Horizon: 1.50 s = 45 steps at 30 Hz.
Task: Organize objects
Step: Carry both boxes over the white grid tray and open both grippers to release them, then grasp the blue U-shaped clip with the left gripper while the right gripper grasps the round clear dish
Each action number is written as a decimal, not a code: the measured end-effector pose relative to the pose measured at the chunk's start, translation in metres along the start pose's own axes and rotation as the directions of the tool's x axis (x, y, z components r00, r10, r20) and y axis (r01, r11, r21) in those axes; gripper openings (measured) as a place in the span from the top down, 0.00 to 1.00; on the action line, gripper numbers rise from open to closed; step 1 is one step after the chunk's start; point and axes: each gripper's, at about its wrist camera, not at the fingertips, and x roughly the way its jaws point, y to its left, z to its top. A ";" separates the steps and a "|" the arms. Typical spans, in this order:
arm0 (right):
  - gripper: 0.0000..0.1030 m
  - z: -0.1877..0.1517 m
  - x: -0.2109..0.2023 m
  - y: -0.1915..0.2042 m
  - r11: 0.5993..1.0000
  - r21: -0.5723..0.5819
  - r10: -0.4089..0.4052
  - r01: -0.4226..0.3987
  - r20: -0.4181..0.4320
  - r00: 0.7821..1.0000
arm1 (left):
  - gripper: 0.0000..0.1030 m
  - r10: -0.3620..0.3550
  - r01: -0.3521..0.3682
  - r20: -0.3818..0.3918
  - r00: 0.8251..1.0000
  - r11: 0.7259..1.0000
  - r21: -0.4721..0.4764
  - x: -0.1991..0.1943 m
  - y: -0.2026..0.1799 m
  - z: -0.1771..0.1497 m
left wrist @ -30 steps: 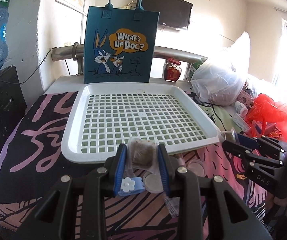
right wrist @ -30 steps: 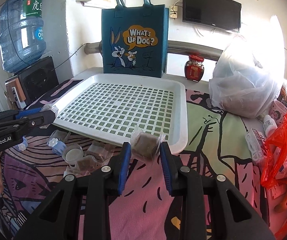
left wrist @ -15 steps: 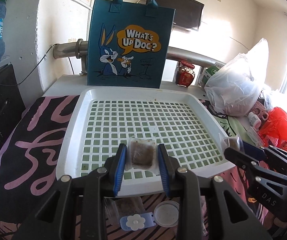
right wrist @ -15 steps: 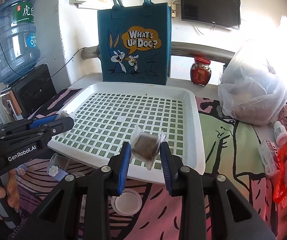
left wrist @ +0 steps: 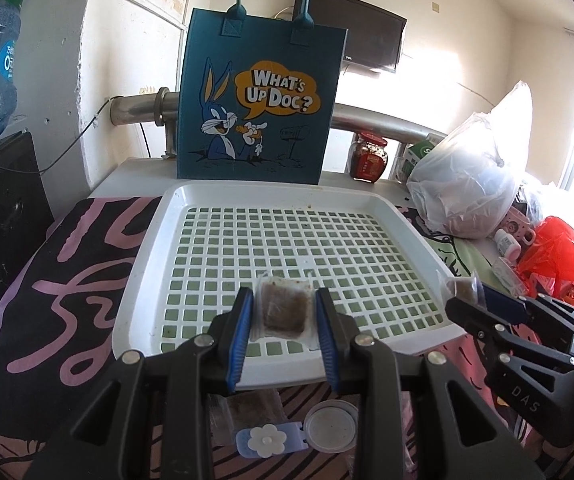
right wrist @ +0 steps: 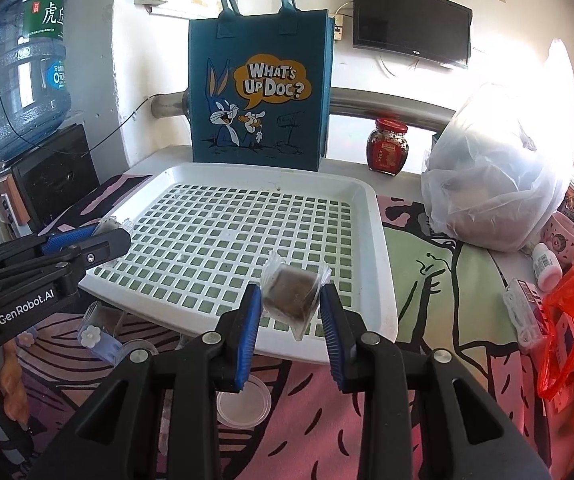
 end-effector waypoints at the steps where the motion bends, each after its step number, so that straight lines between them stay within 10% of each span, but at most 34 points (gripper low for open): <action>1: 0.72 -0.001 0.002 -0.002 1.000 0.005 0.002 -0.002 -0.005 1.000 | 0.70 0.004 -0.004 -0.011 1.000 1.000 -0.003 0.004 0.002 -0.001; 34: 0.68 -0.005 0.049 -0.022 0.983 0.146 0.126 -0.112 -0.087 0.988 | 0.70 0.030 -0.035 -0.102 0.994 0.998 -0.054 0.040 0.016 -0.011; 38: 0.14 -0.005 0.046 -0.025 0.968 0.167 0.198 -0.187 -0.049 0.979 | 0.65 -0.029 0.020 -0.087 0.996 0.995 -0.101 0.038 0.022 -0.012; 42: 0.05 -0.005 0.025 -0.032 0.966 0.188 0.176 -0.180 0.038 0.984 | 0.31 -0.118 0.108 -0.069 0.991 0.985 -0.138 0.029 0.026 -0.012; 45: 0.01 -0.005 0.013 -0.048 0.952 0.246 0.174 -0.184 0.061 0.983 | 0.26 -0.121 0.118 -0.015 0.993 0.985 -0.128 0.011 0.029 -0.007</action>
